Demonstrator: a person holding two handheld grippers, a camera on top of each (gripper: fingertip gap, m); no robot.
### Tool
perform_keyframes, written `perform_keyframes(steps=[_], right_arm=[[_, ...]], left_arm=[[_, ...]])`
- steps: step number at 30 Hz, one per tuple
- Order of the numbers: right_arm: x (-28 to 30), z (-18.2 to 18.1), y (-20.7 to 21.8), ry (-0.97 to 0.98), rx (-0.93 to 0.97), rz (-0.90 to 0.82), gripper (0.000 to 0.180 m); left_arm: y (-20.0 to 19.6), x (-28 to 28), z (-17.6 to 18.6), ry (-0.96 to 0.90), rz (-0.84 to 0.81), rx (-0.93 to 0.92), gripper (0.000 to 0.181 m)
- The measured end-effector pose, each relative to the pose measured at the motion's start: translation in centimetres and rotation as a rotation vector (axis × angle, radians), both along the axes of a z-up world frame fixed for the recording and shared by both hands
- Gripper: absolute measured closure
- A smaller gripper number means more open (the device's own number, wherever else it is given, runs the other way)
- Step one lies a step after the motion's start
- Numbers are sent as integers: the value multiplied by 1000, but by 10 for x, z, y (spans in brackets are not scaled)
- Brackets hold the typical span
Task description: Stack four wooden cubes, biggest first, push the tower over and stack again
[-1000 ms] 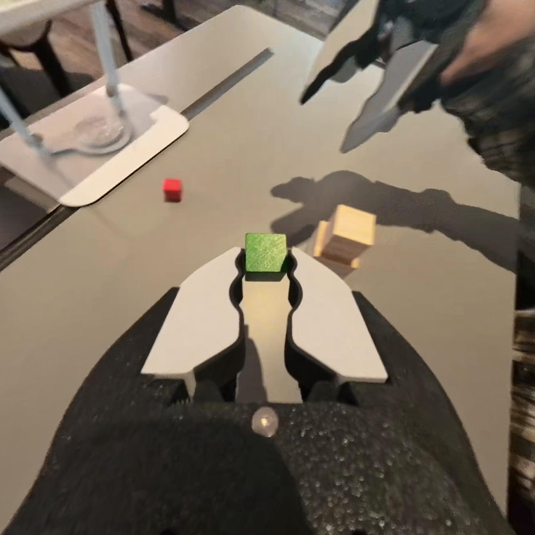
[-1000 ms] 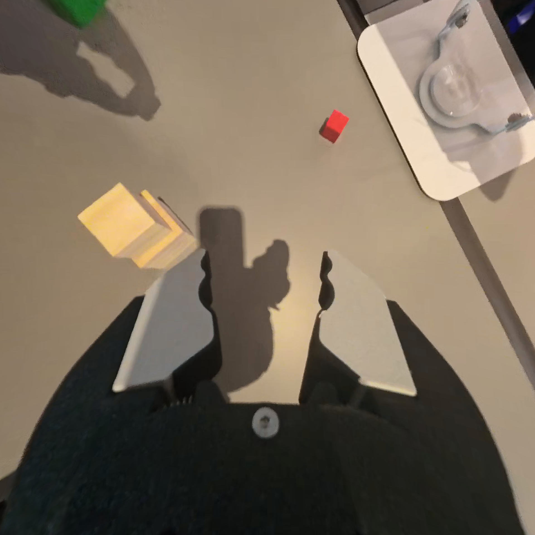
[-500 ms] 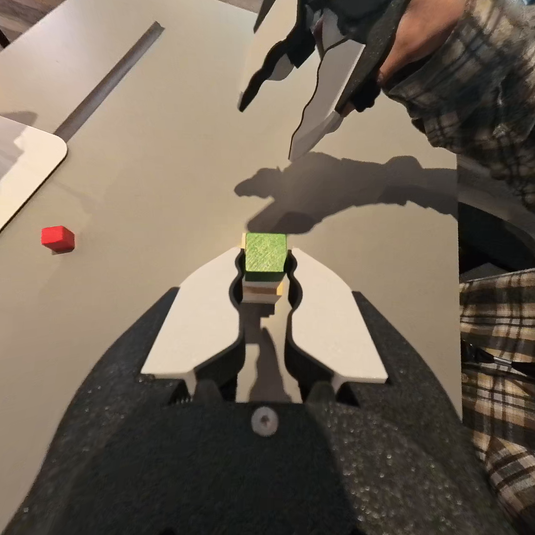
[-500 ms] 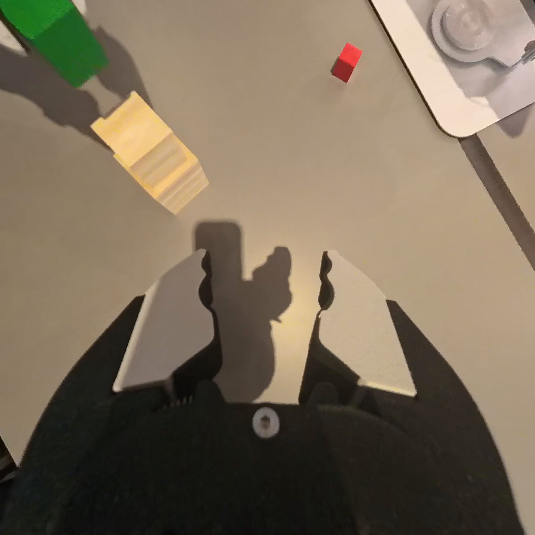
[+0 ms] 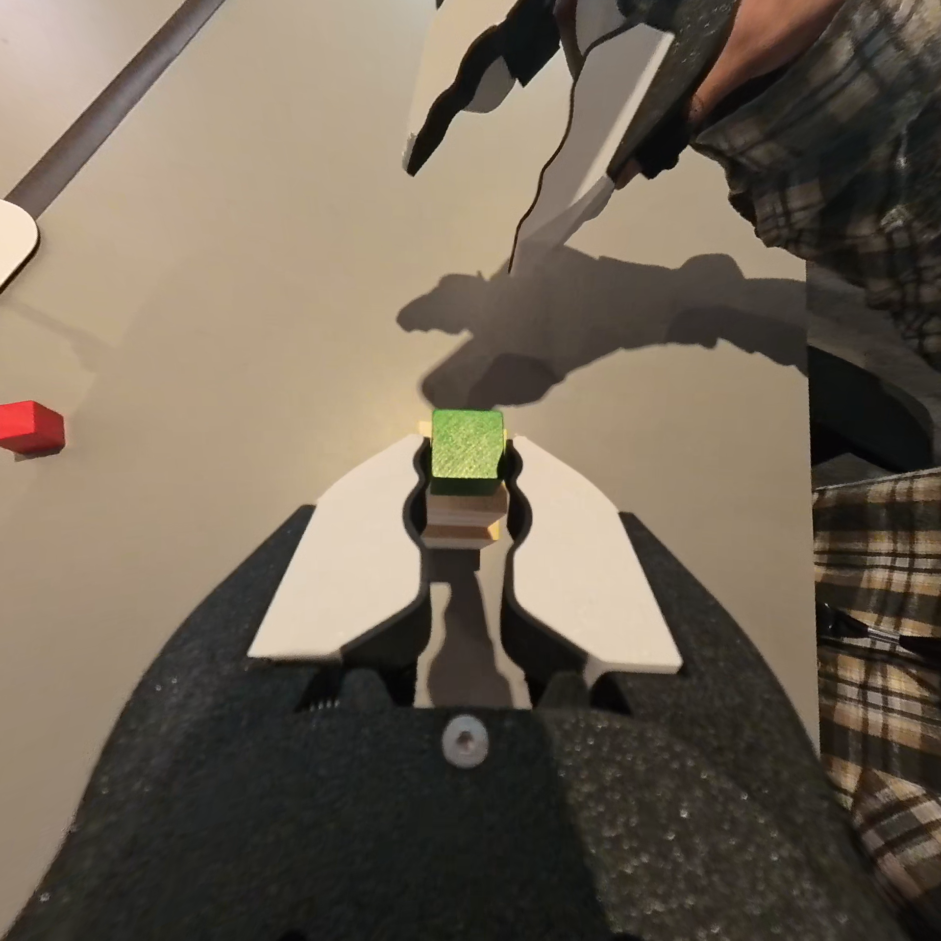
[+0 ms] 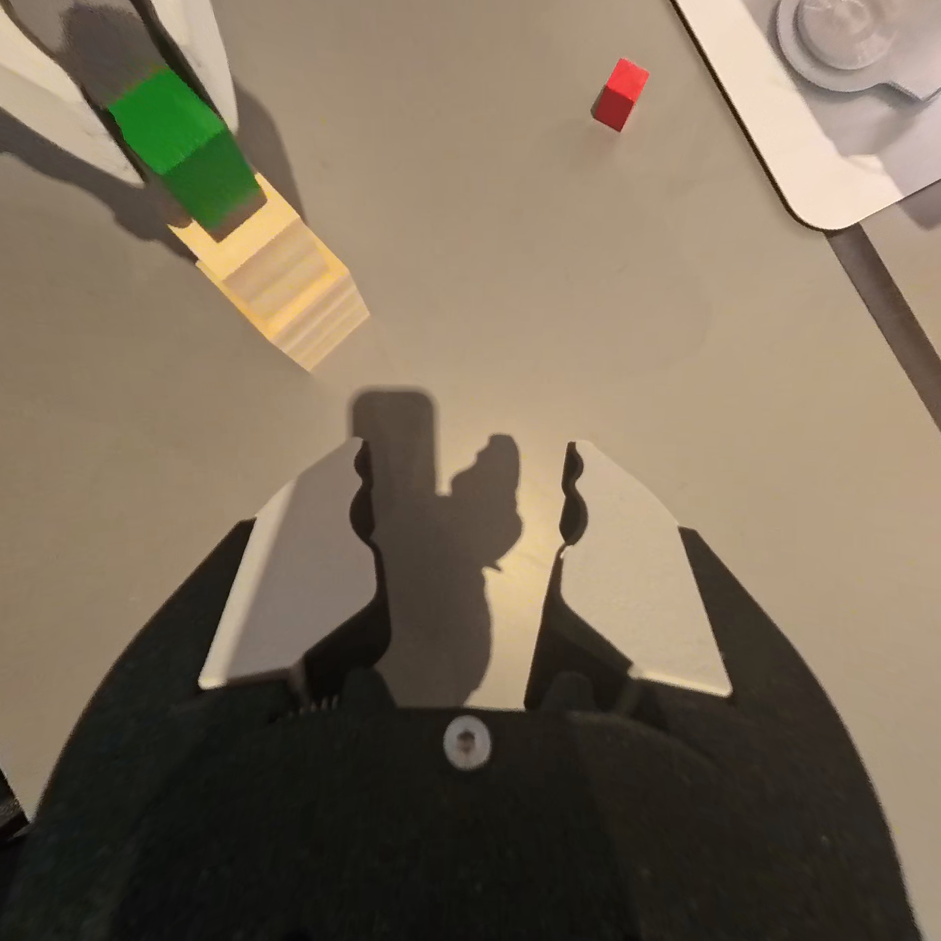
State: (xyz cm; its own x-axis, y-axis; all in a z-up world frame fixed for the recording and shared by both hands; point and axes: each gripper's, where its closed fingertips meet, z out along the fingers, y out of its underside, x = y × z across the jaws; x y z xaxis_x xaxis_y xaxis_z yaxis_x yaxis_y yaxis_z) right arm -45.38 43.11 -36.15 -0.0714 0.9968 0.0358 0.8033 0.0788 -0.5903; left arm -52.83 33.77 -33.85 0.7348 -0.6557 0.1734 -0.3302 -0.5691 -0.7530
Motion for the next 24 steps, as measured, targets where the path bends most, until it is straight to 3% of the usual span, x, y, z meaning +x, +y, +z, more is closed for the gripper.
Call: perform_keyframes(steps=[24], right_arm=[[-7, 1, -6, -9, -4, 28, 108]], left_arm=[[0, 2, -7, -23, -25, 10, 153]])
